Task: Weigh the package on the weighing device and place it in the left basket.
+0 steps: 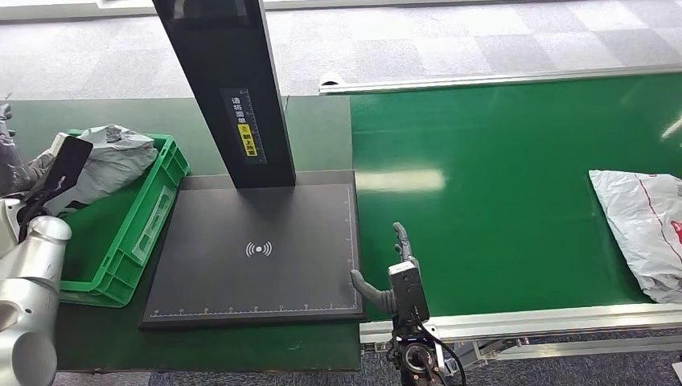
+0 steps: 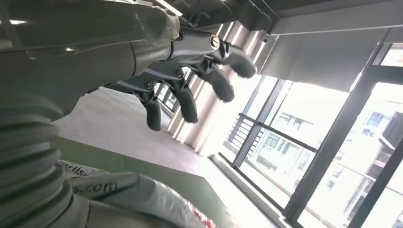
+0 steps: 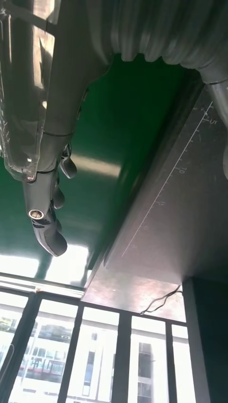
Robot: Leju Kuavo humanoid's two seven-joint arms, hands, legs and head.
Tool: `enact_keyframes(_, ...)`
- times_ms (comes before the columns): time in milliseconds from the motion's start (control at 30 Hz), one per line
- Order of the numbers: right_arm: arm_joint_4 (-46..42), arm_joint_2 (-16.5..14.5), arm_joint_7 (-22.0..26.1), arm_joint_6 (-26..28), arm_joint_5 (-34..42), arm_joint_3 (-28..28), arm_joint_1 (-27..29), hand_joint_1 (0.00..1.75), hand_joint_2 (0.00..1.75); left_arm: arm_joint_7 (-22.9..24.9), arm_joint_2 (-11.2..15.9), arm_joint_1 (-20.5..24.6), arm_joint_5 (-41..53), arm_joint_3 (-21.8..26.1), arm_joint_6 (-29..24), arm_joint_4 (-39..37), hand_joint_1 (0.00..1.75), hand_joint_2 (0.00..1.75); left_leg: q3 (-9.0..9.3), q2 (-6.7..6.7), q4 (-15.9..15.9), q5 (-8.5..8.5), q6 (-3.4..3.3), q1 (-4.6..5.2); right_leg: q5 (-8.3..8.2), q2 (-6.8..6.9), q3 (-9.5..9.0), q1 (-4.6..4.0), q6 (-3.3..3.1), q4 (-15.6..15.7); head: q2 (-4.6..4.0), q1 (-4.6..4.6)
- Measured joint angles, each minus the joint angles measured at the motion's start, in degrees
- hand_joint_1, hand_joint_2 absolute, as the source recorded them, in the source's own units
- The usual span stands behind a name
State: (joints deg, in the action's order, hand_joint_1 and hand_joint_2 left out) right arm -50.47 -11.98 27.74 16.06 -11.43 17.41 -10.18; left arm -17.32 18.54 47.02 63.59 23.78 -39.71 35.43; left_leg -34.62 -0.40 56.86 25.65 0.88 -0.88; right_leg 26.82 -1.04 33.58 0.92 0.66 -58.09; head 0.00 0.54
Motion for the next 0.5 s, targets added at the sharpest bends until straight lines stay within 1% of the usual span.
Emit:
enact_keyframes(167,0.0,0.0,-0.2,0.1,0.0,-0.1,0.1,0.00,1.75,-0.2,-0.2,0.1,-1.6,-0.3,0.0,-0.5,0.00,1.75,0.00,0.00,0.0,0.00,0.00,0.00,0.00,0.00,0.01,0.00,0.00,0.0,0.00,0.01)
enact_keyframes(267,-0.1,0.1,-0.4,0.3,0.1,-0.2,0.3,0.00,1.75,-1.5,-0.6,0.1,-4.8,-0.7,0.6,-0.8,0.00,1.75,0.00,-0.01,0.0,0.00,0.00,0.00,0.00,0.00,0.00,0.00,0.00,0.0,0.00,0.01)
enact_keyframes(300,-0.1,0.1,-0.4,0.4,0.1,-0.2,0.4,0.00,1.75,-2.0,-0.7,0.1,-6.5,-1.0,1.5,-0.7,0.00,1.75,0.00,-0.01,0.0,0.00,0.00,0.00,0.00,0.01,-0.01,0.00,0.00,0.0,0.00,0.01)
enact_keyframes(333,-0.1,0.1,-0.5,0.5,0.0,-0.3,0.5,0.00,1.75,-2.3,-0.9,0.1,-8.5,-1.3,3.3,-0.6,0.00,1.75,0.01,-0.01,0.0,0.00,0.00,0.00,0.00,0.01,-0.01,0.00,0.00,0.0,0.00,0.01)
enact_keyframes(467,-0.4,0.4,-0.9,0.5,-0.5,-0.6,0.7,0.00,1.75,-2.1,-1.8,-1.4,-17.6,-3.9,16.3,2.2,0.00,1.75,0.01,-0.01,0.0,0.00,0.00,0.00,-0.01,0.00,-0.03,0.00,0.00,0.0,0.00,0.01)
enact_keyframes(500,-0.5,0.5,-1.0,0.4,-0.5,-0.7,0.8,0.00,1.75,-2.0,-2.0,-1.8,-18.5,-4.4,17.7,2.9,0.00,1.75,0.01,0.00,0.0,0.00,0.00,0.00,-0.01,0.00,-0.03,0.00,0.00,0.0,0.00,0.01)
